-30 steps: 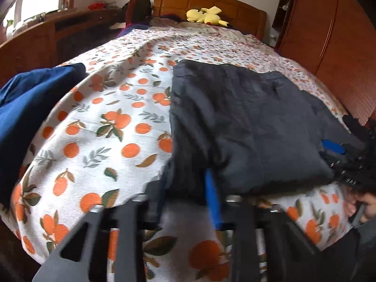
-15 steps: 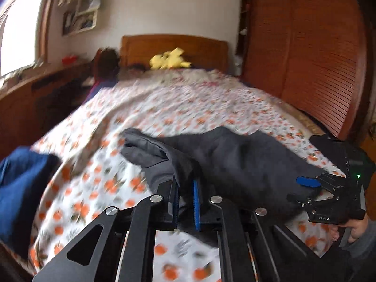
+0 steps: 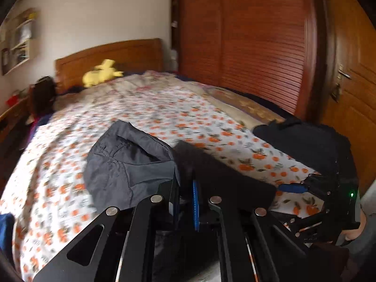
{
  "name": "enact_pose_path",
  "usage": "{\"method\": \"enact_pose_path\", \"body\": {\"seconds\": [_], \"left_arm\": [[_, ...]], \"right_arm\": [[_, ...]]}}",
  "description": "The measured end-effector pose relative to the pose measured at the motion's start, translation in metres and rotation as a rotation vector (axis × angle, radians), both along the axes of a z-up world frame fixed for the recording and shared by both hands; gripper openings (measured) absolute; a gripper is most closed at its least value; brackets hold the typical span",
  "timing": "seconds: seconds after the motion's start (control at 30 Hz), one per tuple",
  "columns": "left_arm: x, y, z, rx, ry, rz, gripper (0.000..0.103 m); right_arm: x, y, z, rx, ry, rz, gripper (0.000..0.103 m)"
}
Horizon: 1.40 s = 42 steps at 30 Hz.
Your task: Fold large clothes
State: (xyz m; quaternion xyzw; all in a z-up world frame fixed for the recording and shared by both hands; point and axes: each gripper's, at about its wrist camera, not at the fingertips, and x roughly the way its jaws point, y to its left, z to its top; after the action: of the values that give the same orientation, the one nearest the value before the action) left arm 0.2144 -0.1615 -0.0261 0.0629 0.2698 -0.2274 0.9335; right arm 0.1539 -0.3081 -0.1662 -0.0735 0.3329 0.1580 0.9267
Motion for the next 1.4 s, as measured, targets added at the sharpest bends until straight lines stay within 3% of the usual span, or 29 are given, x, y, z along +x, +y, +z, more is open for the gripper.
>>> {"method": "enact_pose_path", "body": {"seconds": [0.17, 0.3, 0.4, 0.47, 0.6, 0.67, 0.8, 1.0, 1.17, 1.3, 1.4], "left_arm": [[0.008, -0.052, -0.024, 0.016, 0.045, -0.096, 0.009], [0.012, -0.059, -0.044, 0.032, 0.068, -0.084, 0.012], [0.01, -0.05, -0.044, 0.011, 0.066, -0.069, 0.027], [0.002, -0.041, -0.036, 0.001, 0.031, -0.06, 0.047], [-0.011, -0.017, -0.021, -0.011, -0.001, -0.048, 0.051], [-0.014, -0.001, -0.017, -0.02, -0.012, -0.028, 0.059], [-0.017, 0.028, -0.016, -0.009, -0.037, 0.017, 0.063], [-0.021, 0.072, -0.023, -0.021, -0.039, 0.076, 0.078], [-0.028, 0.098, -0.028, -0.01, -0.072, 0.129, 0.101], [-0.028, 0.115, -0.036, -0.006, -0.055, 0.156, 0.101], [-0.03, 0.129, -0.044, -0.004, -0.057, 0.167, 0.101]], "right_arm": [[-0.003, -0.028, -0.002, 0.025, 0.01, -0.053, 0.058], [-0.002, -0.035, -0.003, 0.023, 0.014, -0.07, 0.058], [0.0, -0.037, 0.0, 0.033, 0.007, -0.077, 0.058], [0.002, -0.037, 0.004, 0.042, 0.001, -0.077, 0.058], [0.005, -0.035, 0.016, 0.058, -0.017, -0.081, 0.058], [0.007, -0.031, 0.023, 0.073, -0.026, -0.077, 0.058], [0.012, -0.017, 0.037, 0.089, -0.051, -0.057, 0.058], [0.024, 0.02, 0.054, 0.122, -0.083, -0.001, 0.058], [0.036, 0.047, 0.054, 0.112, -0.084, 0.015, 0.058], [0.045, 0.061, 0.046, 0.1, -0.074, 0.004, 0.059], [0.052, 0.066, 0.04, 0.091, -0.062, -0.022, 0.066]]}}
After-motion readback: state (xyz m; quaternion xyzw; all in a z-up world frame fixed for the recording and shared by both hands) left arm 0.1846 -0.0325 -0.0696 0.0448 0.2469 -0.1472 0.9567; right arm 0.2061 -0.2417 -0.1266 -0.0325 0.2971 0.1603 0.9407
